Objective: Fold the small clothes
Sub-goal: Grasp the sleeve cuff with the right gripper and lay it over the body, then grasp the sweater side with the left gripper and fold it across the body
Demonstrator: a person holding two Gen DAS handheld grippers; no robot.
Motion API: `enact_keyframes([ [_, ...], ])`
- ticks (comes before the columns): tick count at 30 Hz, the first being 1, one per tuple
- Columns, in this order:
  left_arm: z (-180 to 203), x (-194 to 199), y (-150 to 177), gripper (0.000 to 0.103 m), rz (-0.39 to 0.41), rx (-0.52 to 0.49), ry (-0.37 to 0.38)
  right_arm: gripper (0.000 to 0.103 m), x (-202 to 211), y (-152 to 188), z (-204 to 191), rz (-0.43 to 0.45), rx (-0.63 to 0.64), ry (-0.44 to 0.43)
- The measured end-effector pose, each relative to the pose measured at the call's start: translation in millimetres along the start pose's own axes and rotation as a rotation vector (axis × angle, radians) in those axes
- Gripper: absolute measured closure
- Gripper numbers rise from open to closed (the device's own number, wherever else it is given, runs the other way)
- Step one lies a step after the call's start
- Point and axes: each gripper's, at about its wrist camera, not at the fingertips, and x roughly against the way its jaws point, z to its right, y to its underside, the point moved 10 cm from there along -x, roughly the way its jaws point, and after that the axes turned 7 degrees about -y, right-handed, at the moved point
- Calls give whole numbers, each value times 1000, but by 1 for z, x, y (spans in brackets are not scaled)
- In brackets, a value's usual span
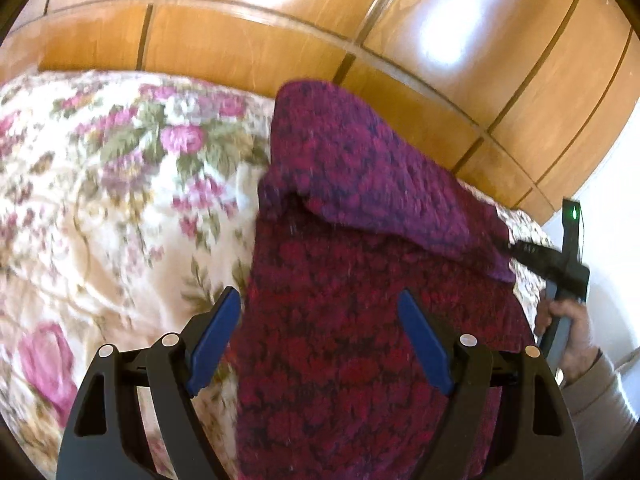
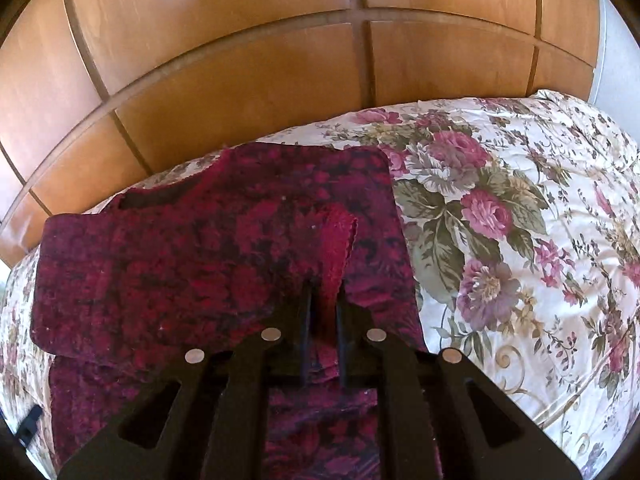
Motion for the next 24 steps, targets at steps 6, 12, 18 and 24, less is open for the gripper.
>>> enact_keyframes([
  [6, -28, -10, -40, 23, -1, 103, -14, 90, 8, 3, 0, 11, -7, -15],
  [12, -35, -30, -77, 23, -2, 90, -11, 50, 26, -7, -4, 65, 18, -24],
  [18, -44, -68, -107, 23, -65, 170, 51, 48, 49, -28, -40, 146, 129, -39],
  [24, -52, -98, -138, 23, -95, 305, 151, 46, 26, -27, -70, 105, 193, -58],
])
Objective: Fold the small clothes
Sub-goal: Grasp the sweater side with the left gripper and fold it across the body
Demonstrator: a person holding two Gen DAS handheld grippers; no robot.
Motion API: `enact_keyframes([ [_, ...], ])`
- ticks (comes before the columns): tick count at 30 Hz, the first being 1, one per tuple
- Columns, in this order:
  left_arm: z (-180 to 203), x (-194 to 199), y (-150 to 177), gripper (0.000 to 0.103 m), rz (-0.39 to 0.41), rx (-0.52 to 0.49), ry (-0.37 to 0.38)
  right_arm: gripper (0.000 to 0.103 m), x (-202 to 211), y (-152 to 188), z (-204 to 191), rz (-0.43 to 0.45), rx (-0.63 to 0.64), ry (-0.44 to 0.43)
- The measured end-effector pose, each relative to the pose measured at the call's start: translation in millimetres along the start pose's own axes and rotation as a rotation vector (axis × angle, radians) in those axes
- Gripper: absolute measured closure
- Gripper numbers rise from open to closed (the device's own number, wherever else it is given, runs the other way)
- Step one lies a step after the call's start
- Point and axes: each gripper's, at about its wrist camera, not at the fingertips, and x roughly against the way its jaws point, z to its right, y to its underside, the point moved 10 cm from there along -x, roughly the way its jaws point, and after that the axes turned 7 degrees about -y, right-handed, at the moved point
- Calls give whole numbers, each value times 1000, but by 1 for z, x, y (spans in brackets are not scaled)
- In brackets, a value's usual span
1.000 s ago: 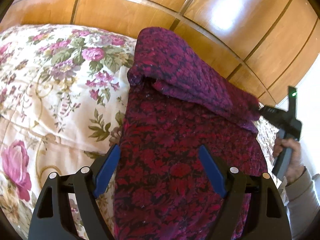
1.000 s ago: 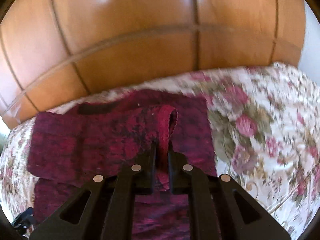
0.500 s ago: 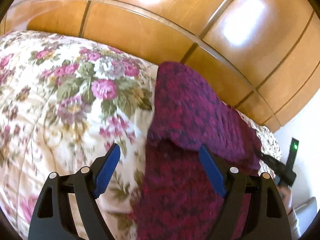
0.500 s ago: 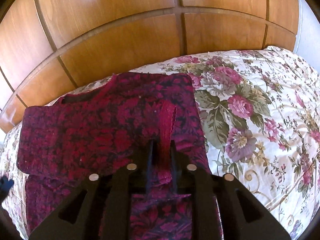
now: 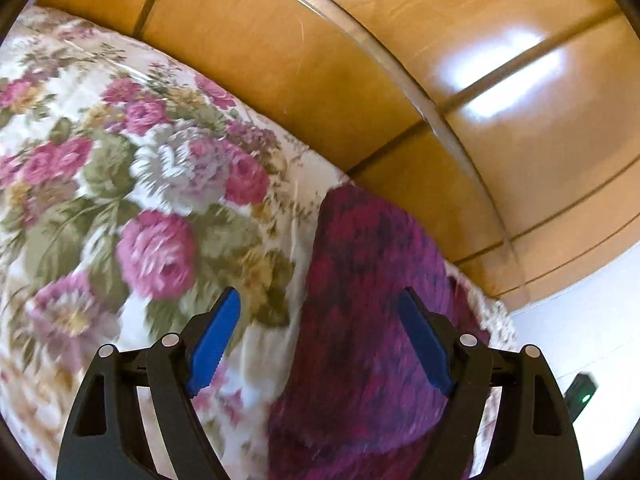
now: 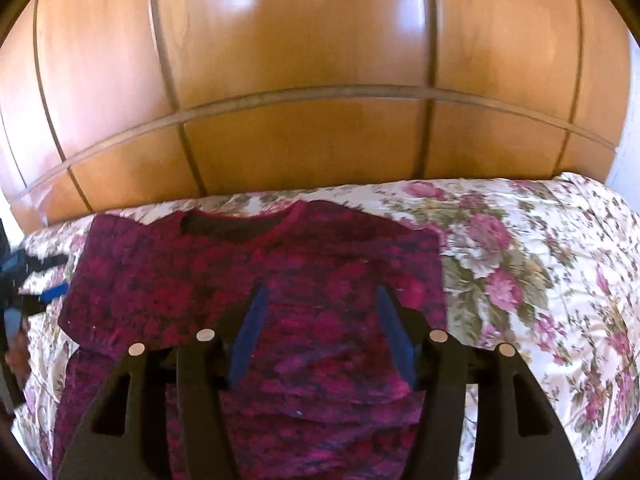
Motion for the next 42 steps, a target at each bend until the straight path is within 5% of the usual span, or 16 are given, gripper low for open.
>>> enact_keyframes([
  [6, 9, -28, -18, 25, -40, 17, 29, 46, -18, 7, -2, -30, 7, 6],
  [10, 25, -45, -12, 70, -87, -13, 53, 43, -30, 17, 5, -55, 21, 49],
  [12, 33, -38, -8, 76, -18, -121, -33, 43, -36, 28, 12, -84, 36, 82],
  [16, 36, -38, 12, 76, 72, -321, -270, 43, -42, 51, 23, -74, 56, 86],
  [21, 22, -62, 14, 67, 77, -334, -375, 42, -46, 50, 23, -59, 57, 98],
  [23, 21, -60, 9, 53, 84, -313, -411, 41, -47, 50, 24, -53, 51, 91],
  [28, 30, -10, 4, 51, 231, -345, -435, 40, -46, 51, 23, -43, 45, 83],
  [31, 57, 15, 22, 51, 290, -423, -346, 40, -46, 51, 23, -38, 43, 80],
  [33, 69, 11, 42, 51, 264, -505, -329, 40, -46, 51, 24, -37, 37, 74],
  [36, 54, -29, 63, 51, 123, -526, -383, 39, -47, 51, 26, -38, 23, 55],
  [42, 48, -40, 62, 50, 122, -508, -389, 39, -49, 50, 26, -38, 15, 42],
])
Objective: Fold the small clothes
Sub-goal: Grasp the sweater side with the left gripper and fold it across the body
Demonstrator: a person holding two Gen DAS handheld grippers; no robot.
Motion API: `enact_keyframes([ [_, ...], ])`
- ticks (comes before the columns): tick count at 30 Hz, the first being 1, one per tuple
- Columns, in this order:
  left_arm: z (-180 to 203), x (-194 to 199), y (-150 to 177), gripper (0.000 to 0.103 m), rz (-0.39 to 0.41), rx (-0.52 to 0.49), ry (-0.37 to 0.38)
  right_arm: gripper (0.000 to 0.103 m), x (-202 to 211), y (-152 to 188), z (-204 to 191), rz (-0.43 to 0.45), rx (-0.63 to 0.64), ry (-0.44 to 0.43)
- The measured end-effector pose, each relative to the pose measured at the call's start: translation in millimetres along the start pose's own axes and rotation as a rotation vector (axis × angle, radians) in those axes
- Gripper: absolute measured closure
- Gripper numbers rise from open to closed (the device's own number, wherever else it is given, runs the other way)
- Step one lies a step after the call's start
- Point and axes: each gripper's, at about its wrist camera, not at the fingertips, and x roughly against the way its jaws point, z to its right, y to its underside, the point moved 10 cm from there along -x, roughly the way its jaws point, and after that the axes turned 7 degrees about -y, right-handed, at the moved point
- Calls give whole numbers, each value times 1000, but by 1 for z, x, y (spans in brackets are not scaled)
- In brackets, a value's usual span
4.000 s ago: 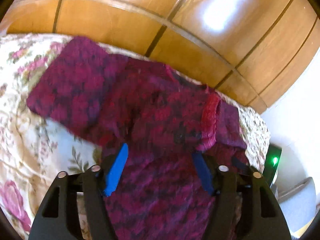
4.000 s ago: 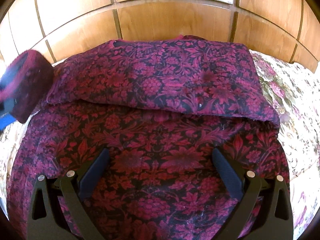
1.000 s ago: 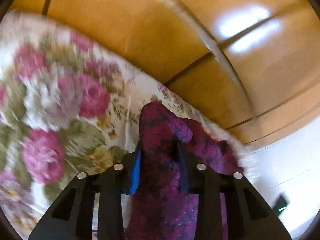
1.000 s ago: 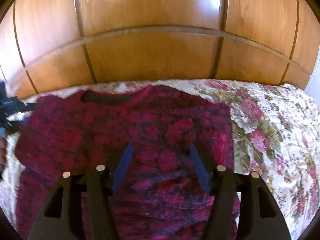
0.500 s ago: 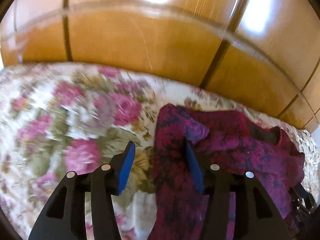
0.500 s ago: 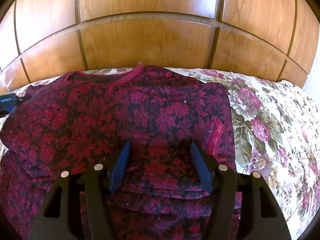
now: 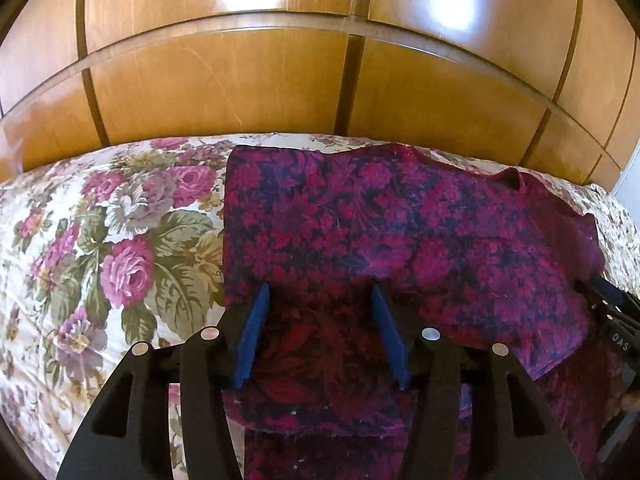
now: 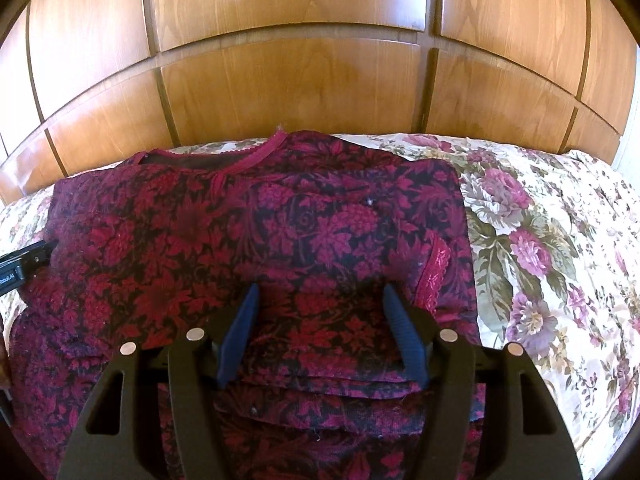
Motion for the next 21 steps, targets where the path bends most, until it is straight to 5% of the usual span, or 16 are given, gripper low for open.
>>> enact_keyframes([
  [4, -5, 21, -2, 50, 17, 29, -38, 39, 1, 0, -1, 4, 2, 4],
  [6, -6, 34, 3, 35, 31, 28, -55, 38, 2, 0, -1, 9, 6, 8],
  [8, -7, 53, 7, 31, 50, 53, -42, 36, 4, 0, -3, 15, 19, 25],
  [10, -7, 73, 12, 31, 65, 74, -24, 27, 9, -1, -4, 28, 41, 83],
  [12, -7, 90, 16, 31, 87, 77, -31, 2, 15, 0, -1, 34, 38, 146],
  [21, -6, 146, 41, 26, 158, 52, -40, 2, 56, 30, -12, 3, -19, 74],
])
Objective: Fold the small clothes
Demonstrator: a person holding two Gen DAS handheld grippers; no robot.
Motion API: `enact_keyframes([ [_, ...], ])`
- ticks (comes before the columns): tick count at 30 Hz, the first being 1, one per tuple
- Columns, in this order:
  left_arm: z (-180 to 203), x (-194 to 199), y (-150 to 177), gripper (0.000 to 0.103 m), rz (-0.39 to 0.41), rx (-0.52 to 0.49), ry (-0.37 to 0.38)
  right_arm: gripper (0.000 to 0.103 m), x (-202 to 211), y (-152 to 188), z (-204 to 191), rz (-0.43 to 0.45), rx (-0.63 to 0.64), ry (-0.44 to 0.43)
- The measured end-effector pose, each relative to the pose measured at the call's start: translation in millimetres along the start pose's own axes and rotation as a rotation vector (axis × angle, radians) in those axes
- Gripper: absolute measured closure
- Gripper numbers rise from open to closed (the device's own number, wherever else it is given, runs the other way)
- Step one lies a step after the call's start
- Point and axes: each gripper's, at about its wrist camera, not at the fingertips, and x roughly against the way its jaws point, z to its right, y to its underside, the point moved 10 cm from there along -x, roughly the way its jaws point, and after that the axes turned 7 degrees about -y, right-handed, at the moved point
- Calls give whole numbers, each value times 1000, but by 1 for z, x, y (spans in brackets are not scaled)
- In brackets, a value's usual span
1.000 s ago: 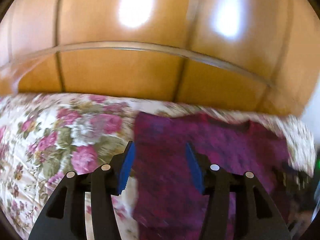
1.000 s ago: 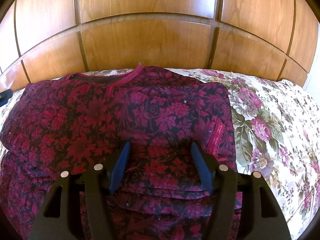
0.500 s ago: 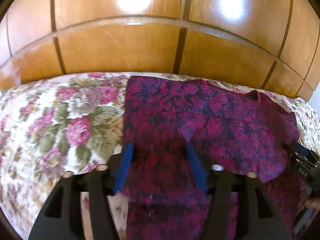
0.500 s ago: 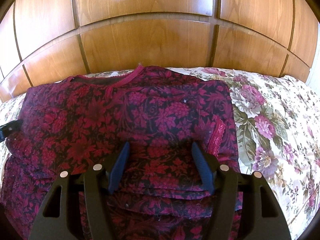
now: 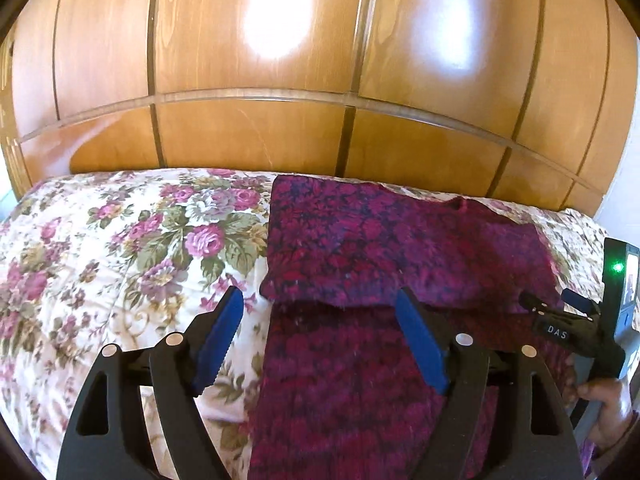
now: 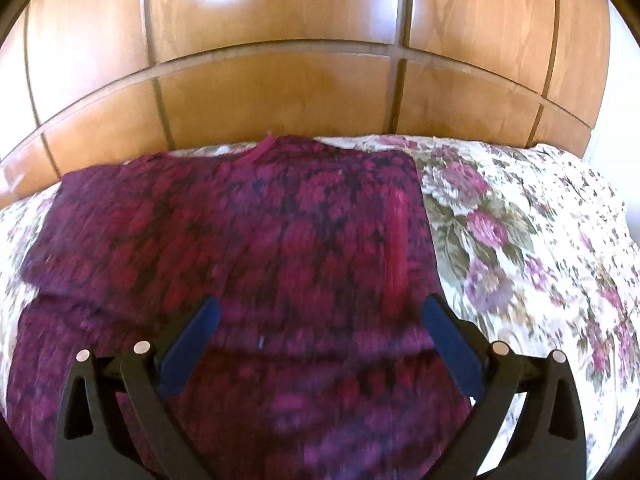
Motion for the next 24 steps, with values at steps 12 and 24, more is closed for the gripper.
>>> enact_keyframes([
  [12, -3, 35, 48, 26, -17, -30, 11, 2, 32, 77, -5, -149, -38, -79],
  [24, -18, 40, 95, 26, -85, -25, 10, 2, 67, 118, -10, -163, -5, -109],
])
